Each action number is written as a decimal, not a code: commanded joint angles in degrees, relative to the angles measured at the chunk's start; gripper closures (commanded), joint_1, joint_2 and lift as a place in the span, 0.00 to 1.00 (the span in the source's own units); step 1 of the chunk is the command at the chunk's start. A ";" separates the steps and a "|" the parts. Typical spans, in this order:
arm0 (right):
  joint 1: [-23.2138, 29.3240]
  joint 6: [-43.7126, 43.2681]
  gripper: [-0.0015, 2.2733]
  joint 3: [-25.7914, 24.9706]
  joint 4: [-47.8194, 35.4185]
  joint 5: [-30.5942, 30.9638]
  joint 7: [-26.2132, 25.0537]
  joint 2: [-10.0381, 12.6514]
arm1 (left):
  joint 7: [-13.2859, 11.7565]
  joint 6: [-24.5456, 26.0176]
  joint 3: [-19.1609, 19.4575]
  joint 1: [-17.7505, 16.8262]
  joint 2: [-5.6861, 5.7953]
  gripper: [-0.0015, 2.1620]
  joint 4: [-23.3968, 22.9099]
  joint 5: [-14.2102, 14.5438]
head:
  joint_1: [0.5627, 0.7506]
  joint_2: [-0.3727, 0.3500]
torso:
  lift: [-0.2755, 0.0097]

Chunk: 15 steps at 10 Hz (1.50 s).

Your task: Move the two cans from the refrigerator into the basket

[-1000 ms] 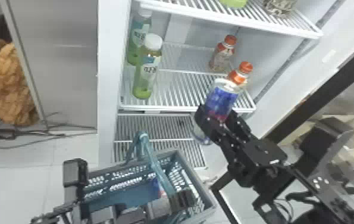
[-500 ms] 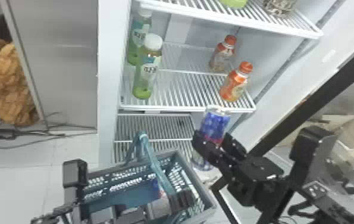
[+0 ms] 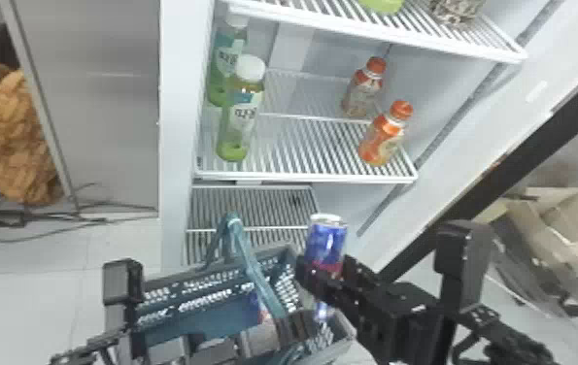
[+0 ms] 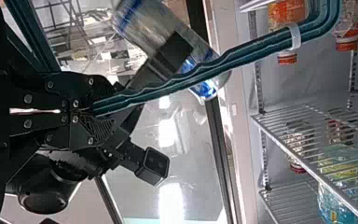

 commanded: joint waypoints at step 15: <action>0.37 -14.78 0.13 0.80 3.69 1.11 0.54 0.16 | 0.00 0.00 -0.09 0.00 0.03 0.55 0.00 0.00 | 0.70 0.03 | 0.00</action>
